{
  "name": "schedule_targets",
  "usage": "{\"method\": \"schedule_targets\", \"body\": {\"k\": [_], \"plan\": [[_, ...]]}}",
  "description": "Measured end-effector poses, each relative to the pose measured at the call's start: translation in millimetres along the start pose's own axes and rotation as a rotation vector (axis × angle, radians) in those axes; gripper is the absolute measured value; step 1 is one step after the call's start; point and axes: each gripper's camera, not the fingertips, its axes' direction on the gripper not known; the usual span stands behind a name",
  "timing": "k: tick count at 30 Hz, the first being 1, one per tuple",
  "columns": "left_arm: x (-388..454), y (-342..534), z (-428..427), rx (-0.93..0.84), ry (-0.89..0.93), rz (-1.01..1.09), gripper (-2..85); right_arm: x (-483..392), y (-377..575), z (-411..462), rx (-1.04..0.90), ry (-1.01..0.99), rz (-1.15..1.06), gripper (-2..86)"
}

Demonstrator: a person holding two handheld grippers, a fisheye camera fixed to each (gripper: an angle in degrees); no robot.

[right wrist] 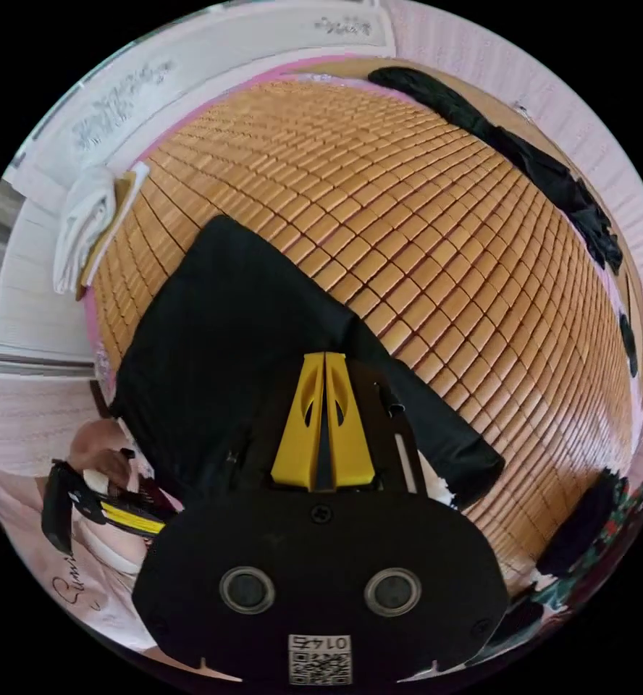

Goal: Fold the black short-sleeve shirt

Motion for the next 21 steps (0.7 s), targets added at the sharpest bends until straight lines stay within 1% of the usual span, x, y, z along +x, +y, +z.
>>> {"method": "schedule_targets", "body": {"k": [1, 2, 3, 5, 7, 8, 9, 11, 12, 14, 15, 16, 18, 19, 21], "plan": [[-2.7, 4.7, -16.4, 0.129, -0.011, -0.035, -0.6, 8.8, 27.9, -20.0, 0.112, -0.061, 0.024, -0.1], [-5.9, 7.3, -23.1, 0.187, 0.009, -0.061, -0.4, 15.3, 60.9, -37.5, 0.187, -0.093, 0.037, 0.1], [-12.4, 11.2, -31.0, 0.264, 0.044, -0.112, 0.1, 18.0, 79.0, -45.0, 0.215, -0.095, 0.045, 0.2], [-15.3, 12.9, -32.9, 0.295, 0.04, -0.157, 2.4, 28.7, 158.0, -64.9, 0.276, -0.045, 0.109, 1.0], [-7.5, 7.1, -27.8, 0.302, 0.041, -0.149, 8.9, 39.3, 217.0, -69.3, 0.266, 0.004, 0.211, 2.6], [-5.0, 4.1, -25.4, 0.301, 0.049, -0.147, 10.3, 46.4, 254.2, -68.0, 0.253, 0.03, 0.289, 7.3], [1.1, -2.9, -19.2, 0.287, 0.072, -0.134, 12.4, 49.6, 271.5, -66.6, 0.251, 0.037, 0.327, 9.6], [12.8, -12.3, -7.4, 0.264, 0.093, -0.107, 14.1, 60.3, 327.3, -57.8, 0.231, 0.004, 0.424, 11.6], [21.8, -18.2, 1.8, 0.253, 0.1, -0.087, 14.9, 63.6, 337.9, -55.1, 0.22, -0.009, 0.447, 11.6], [33.9, -28.3, 18.2, 0.221, 0.136, -0.067, 16.6, 78.9, 368.5, -46.3, 0.216, -0.1, 0.521, 9.9], [40.6, -34.8, 31.1, 0.187, 0.165, -0.061, 17.7, 82.5, 373.1, -45.5, 0.226, -0.135, 0.523, 8.1], [46.1, -40.6, 44.4, 0.145, 0.185, -0.058, 18.8, 89.6, 379.2, -44.4, 0.237, -0.21, 0.513, 4.5], [50.4, -49.0, 61.1, 0.08, 0.174, -0.074, 20.0, 101.6, 385.7, -45.8, 0.243, -0.266, 0.526, 2.4], [49.9, -54.8, 69.6, 0.038, 0.166, -0.094, 20.4, 108.9, 391.0, -51.3, 0.285, -0.291, 0.525, 1.9], [45.8, -60.4, 76.6, 0.025, 0.174, -0.127, 19.9, 122.7, 400.3, -61.2, 0.377, -0.396, 0.531, 1.4]]}}
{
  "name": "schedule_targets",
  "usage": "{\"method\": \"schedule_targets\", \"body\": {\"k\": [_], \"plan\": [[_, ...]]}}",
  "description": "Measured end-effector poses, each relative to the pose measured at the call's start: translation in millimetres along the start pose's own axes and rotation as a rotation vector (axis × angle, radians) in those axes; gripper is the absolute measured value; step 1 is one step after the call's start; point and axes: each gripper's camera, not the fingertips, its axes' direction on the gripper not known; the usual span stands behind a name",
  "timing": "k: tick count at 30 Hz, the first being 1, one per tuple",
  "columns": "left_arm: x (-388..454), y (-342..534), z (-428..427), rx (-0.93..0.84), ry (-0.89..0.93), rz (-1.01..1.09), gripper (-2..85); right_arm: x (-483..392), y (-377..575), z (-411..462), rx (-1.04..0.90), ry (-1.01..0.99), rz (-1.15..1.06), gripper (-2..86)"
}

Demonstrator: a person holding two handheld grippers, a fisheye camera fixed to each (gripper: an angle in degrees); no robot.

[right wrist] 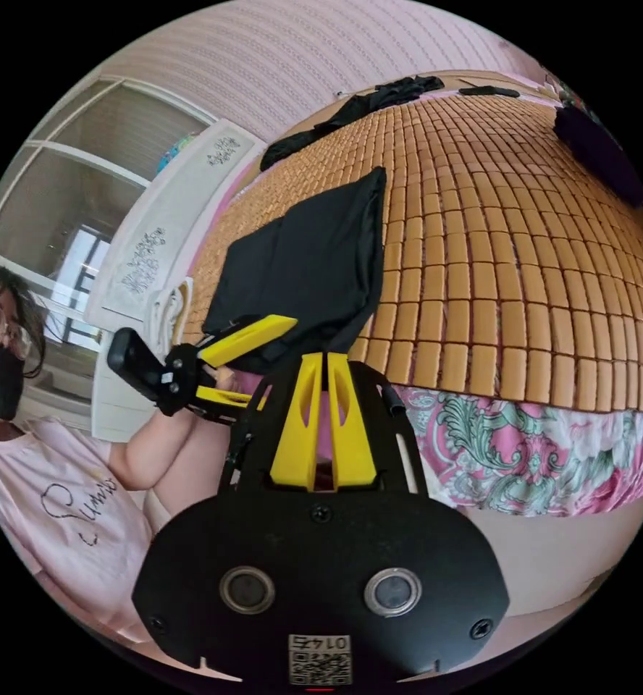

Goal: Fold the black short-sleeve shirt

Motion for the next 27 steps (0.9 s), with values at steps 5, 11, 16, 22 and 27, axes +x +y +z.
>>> {"method": "schedule_targets", "body": {"k": [5, 11, 16, 22, 27], "plan": [[-19.0, -8.8, 4.6, 0.032, -0.006, -0.115, 9.7, 28.1, -11.5, -26.7, 0.05, -0.346, -0.01, 1.4], [-50.2, -4.7, 15.1, 0.003, 0.058, -0.272, -0.7, 80.8, -15.1, -56.8, 0.234, -0.233, 0.098, 8.1], [-42.9, -4.5, 10.6, 0.017, 0.063, -0.185, -0.9, 124.7, -36.0, -48.1, 0.254, -0.181, 0.23, 13.5], [-40.1, -0.4, -0.4, 0.042, 0.093, -0.124, -1.0, 135.5, -88.3, -29.4, 0.299, -0.248, 0.205, 12.0], [-45.1, 4.9, -12.7, 0.088, 0.098, -0.117, -0.9, 151.4, -118.6, -17.5, 0.238, -0.301, 0.26, 2.7]]}}
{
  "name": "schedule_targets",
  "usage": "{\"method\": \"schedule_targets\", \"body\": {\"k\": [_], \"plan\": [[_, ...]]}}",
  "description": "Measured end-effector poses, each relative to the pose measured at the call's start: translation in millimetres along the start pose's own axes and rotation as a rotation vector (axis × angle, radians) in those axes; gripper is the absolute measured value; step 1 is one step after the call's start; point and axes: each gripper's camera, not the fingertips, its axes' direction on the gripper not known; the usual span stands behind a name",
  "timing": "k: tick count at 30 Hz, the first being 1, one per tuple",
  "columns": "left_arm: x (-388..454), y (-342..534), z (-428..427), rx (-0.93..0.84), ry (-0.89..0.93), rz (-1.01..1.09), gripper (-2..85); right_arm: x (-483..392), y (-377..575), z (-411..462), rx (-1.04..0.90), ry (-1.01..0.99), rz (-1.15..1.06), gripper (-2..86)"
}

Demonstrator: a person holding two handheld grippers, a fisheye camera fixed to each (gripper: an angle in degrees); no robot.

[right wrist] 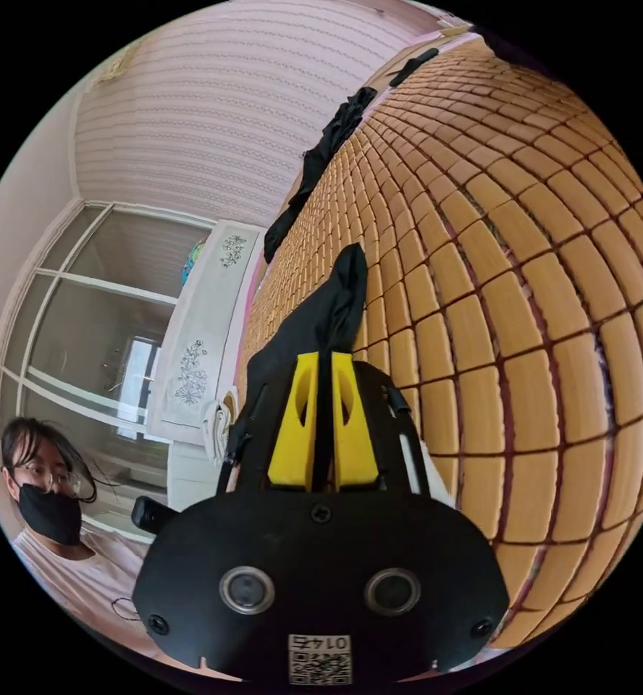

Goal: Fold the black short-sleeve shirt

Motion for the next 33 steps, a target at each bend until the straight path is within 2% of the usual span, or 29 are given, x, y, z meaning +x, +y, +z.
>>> {"method": "schedule_targets", "body": {"k": [2, 7, 12, 16, 19, 21, 23, 26, 28, 31, 33], "plan": [[-3.4, -0.5, -6.6, 0.018, 0.017, -0.005, -0.9, 3.6, -4.7, -6.5, 0.019, -0.063, 0.027, 0.9], [-9.2, -3.7, -27.8, 0.082, 0.07, -0.013, -0.9, -17.2, -4.4, -34.8, 0.048, -0.038, -0.076, 0.1], [3.8, -8.1, -35.8, 0.094, 0.113, 0.039, -0.9, -28.8, 7.4, -75.8, 0.128, -0.076, -0.087, -0.1], [13.5, -13.2, -59.0, 0.205, 0.081, -0.002, -1.0, -73.3, 6.8, -87.1, 0.168, -0.04, -0.192, -0.2], [0.5, -8.0, -91.9, 0.309, 0.05, -0.054, -1.0, -135.3, -12.2, -51.4, 0.092, -0.026, -0.347, -0.1], [-16.0, -0.2, -114.4, 0.352, 0.041, -0.114, -1.0, -176.6, -25.7, -3.2, -0.028, -0.009, -0.437, 0.0], [-33.7, 12.3, -134.6, 0.369, 0.033, -0.152, -1.0, -223.3, -36.1, 85.0, -0.233, 0.025, -0.53, 0.2], [-61.3, 34.4, -159.9, 0.265, -0.102, -0.176, -1.0, -250.5, -35.9, 192.3, -0.412, 0.184, -0.573, 0.6], [-90.9, 52.5, -168.7, 0.147, -0.19, -0.259, -1.0, -259.7, -34.5, 228.5, -0.467, 0.245, -0.571, 0.8], [-128.7, 61.8, -160.2, -0.001, -0.122, -0.374, -1.0, -276.2, -30.0, 237.5, -0.413, 0.278, -0.616, 1.5], [-136.7, 59.8, -154.2, -0.065, -0.11, -0.368, -0.9, -277.1, -28.2, 233.4, -0.365, 0.307, -0.621, 2.2]]}}
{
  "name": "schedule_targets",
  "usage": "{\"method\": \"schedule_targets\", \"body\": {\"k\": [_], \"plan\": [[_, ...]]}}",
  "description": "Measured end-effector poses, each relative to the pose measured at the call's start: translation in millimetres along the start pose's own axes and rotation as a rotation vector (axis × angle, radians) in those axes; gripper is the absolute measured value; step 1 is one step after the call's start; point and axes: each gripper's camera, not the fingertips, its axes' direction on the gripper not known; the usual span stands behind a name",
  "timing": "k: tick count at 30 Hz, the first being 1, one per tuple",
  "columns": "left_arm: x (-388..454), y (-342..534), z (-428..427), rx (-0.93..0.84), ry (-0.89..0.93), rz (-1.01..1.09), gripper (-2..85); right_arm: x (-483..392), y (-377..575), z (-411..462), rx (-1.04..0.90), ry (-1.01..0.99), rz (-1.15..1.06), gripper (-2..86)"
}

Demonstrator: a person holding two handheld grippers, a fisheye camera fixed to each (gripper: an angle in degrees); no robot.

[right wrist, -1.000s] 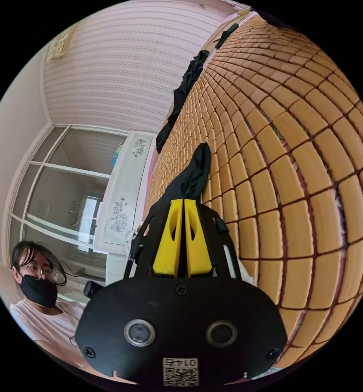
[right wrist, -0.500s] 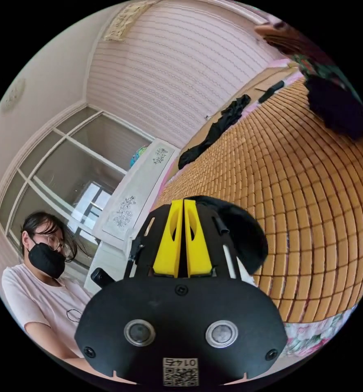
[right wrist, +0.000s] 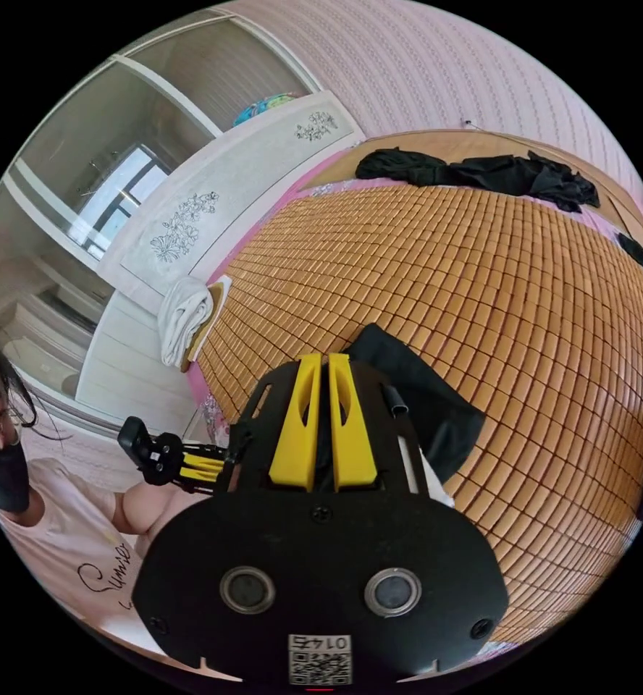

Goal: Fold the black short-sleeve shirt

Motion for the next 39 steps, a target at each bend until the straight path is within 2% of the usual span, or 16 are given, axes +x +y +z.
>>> {"method": "schedule_targets", "body": {"k": [4, 7, 9, 10, 12, 14, 18, 23, 28, 32, 39], "plan": [[4.8, -6.8, 7.9, -0.068, -0.094, 0.083, -0.9, -3.7, 0.5, 29.3, -0.085, 0.19, 0.004, 6.8], [1.9, -11.9, 8.9, -0.085, -0.104, 0.102, -0.9, -23.1, -8.0, 76.0, -0.174, 0.206, -0.033, 11.0], [-3.4, -14.2, 5.3, -0.08, -0.083, 0.089, -0.9, -36.8, -15.2, 106.7, -0.24, 0.268, -0.089, 9.9], [-7.6, -15.2, 2.3, -0.073, -0.067, 0.077, -0.9, -40.8, -22.1, 123.9, -0.311, 0.354, -0.107, 5.0], [-12.8, -16.2, -2.8, -0.064, -0.048, 0.064, -1.0, -43.6, -35.7, 127.4, -0.302, 0.456, -0.093, 1.4], [-15.2, -17.0, -7.8, -0.059, -0.043, 0.07, -1.0, -46.4, -63.0, 107.3, -0.226, 0.408, -0.084, 0.3], [-21.0, -23.0, -15.4, -0.069, -0.02, 0.079, -1.0, -43.4, -119.3, 88.4, -0.192, 0.322, -0.045, 0.4], [-34.7, -28.4, -31.1, -0.03, 0.027, 0.041, -1.0, -43.0, -192.1, 146.0, -0.402, 0.339, -0.038, 2.5], [-73.4, -23.6, -46.1, -0.078, 0.071, -0.122, -0.8, -39.1, -221.0, 209.6, -0.555, 0.411, 0.008, 6.5], [-87.5, -15.0, -59.6, -0.135, 0.091, -0.144, -0.6, -43.8, -231.8, 200.4, -0.471, 0.3, 0.01, 7.0], [-102.5, -1.4, -93.7, -0.207, -0.02, -0.127, -0.2, -35.3, -221.3, 161.9, -0.252, 0.156, -0.019, 7.4]]}}
